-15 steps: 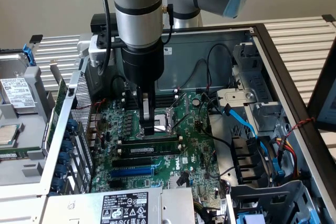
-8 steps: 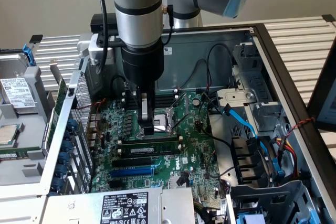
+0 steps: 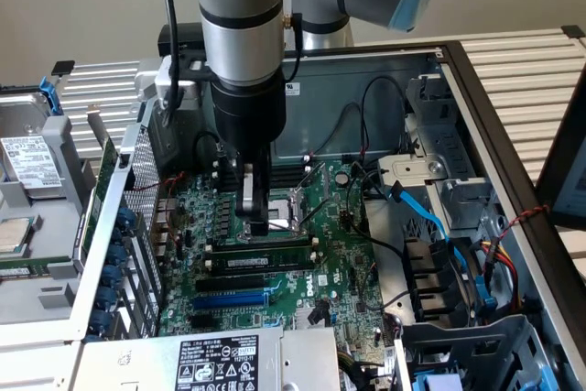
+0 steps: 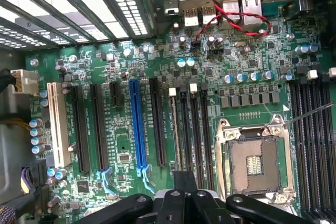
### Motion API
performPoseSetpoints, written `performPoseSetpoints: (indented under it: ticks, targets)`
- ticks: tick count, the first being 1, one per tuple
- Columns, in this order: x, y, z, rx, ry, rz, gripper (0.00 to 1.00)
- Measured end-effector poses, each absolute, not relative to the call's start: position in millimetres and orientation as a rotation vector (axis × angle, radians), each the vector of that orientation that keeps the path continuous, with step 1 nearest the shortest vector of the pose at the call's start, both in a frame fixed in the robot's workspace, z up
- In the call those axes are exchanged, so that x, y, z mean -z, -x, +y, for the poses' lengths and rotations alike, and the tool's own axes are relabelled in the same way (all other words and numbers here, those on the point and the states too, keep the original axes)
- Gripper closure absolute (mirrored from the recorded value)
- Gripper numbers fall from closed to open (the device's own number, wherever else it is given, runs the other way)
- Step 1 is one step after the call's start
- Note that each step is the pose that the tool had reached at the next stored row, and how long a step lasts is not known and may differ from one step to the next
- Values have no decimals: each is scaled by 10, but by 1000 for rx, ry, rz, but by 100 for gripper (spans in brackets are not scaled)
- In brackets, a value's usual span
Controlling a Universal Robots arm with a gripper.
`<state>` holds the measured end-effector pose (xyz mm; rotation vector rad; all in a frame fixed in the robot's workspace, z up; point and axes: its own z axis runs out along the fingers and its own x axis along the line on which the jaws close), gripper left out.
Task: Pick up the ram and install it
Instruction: 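Press down the ram until it locks into place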
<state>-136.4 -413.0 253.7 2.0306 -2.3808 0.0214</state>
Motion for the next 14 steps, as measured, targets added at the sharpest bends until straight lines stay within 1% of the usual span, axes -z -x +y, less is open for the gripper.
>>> performPoseSetpoints:
  ticks: [14]
  targets:
    - [-2527,1364,-4130,-18,-1776,-2576,90]
